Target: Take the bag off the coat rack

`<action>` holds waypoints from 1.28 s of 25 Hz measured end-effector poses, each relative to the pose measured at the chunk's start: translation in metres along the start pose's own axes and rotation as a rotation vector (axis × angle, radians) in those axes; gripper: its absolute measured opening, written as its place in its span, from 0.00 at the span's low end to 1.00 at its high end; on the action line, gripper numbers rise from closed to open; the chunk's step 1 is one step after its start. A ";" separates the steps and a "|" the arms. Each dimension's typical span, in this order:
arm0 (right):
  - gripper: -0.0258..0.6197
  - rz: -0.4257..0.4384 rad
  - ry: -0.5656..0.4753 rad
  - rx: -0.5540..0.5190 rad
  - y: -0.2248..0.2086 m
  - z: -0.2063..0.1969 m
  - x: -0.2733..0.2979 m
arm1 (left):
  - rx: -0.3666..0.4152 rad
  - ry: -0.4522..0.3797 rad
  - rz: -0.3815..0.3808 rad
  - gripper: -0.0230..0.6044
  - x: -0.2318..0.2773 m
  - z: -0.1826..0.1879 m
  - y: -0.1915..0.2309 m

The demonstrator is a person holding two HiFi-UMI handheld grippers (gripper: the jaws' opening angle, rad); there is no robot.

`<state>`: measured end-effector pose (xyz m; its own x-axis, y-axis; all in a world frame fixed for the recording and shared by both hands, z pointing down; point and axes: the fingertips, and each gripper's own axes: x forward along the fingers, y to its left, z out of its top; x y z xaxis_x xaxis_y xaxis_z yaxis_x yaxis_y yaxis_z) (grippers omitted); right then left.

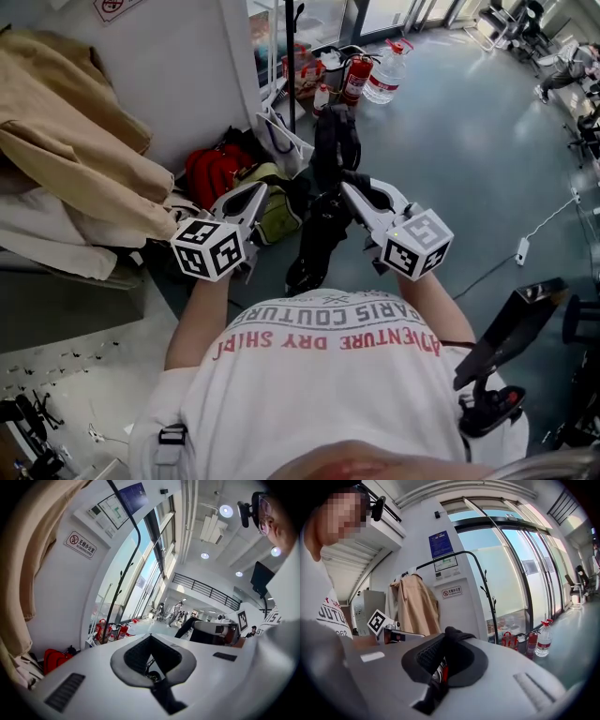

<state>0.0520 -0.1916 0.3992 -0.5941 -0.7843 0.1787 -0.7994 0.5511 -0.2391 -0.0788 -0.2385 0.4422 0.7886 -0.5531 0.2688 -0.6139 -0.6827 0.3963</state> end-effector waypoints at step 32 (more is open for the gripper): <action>0.05 0.059 0.022 0.002 0.159 -0.087 -0.332 | 0.150 -0.019 -0.019 0.04 -0.164 -0.130 -0.349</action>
<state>0.1140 0.1812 0.3848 -0.6419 -0.7440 0.1857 -0.7630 0.5954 -0.2518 0.0113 0.1526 0.3737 0.8002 -0.5474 0.2450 -0.5984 -0.7561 0.2651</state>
